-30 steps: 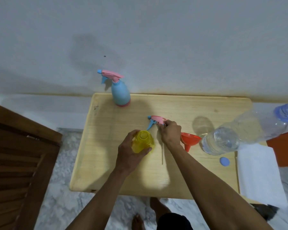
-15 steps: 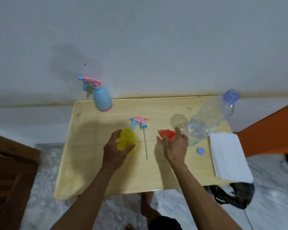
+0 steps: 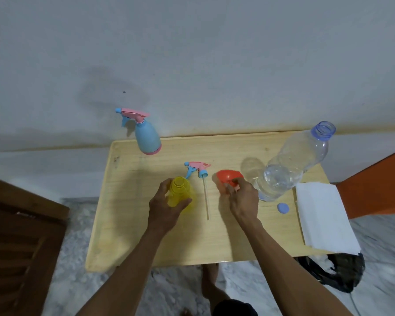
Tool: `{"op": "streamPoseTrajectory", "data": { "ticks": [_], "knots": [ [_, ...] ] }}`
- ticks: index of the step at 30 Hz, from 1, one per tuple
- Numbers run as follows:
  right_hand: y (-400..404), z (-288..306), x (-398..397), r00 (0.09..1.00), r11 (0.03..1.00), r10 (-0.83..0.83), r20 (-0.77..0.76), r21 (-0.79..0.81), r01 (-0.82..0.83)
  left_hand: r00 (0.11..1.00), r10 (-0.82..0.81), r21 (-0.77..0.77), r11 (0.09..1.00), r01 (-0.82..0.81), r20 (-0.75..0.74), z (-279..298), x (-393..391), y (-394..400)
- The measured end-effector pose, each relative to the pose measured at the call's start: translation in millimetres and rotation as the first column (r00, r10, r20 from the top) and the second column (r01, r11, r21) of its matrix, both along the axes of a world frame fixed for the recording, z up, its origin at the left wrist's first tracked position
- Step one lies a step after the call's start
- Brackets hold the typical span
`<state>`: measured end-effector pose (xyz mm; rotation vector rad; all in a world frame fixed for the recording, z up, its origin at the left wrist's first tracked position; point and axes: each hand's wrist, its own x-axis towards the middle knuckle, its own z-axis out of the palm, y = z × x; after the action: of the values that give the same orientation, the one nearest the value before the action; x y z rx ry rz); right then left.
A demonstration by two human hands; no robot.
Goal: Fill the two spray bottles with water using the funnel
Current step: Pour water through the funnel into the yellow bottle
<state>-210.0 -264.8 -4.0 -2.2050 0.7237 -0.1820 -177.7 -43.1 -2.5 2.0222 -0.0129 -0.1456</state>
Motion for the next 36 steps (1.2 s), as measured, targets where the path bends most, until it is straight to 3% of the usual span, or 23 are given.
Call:
{"op": "streamPoseTrajectory", "data": {
  "ticks": [5,10,15,22,30,36],
  "knots": [
    [17.9,68.8,2.1,0.961,0.995,0.075,0.266,0.043,-0.090,1.000,0.013,0.008,1.000,-0.013,-0.008,2.0,-0.5,-0.3],
    [40.9,116.6,0.6,0.906,0.949,0.214,0.366,0.142,-0.281,1.000,0.006,0.016,1.000,-0.006,0.019,1.6,-1.6,-0.8],
    [53.4,104.7,4.2,0.870,0.910,0.350,0.346,0.097,-0.404,1.000,-0.002,0.042,0.999,0.002,0.018,5.8,-2.0,-1.2],
    [57.9,92.2,0.9,0.802,0.856,0.513,0.307,-0.109,-0.506,1.000,-0.004,0.093,0.996,0.003,0.004,8.7,-2.1,-0.7],
    [60.8,84.5,-4.4,0.806,0.847,0.529,0.267,-0.098,-0.523,1.000,-0.006,0.079,0.997,0.008,-0.024,14.1,-3.1,-1.0],
    [50.1,98.6,-21.8,0.844,0.899,0.431,0.319,-0.066,-0.434,1.000,0.009,-0.002,1.000,-0.009,-0.021,29.0,-8.0,12.9]
  ]
}}
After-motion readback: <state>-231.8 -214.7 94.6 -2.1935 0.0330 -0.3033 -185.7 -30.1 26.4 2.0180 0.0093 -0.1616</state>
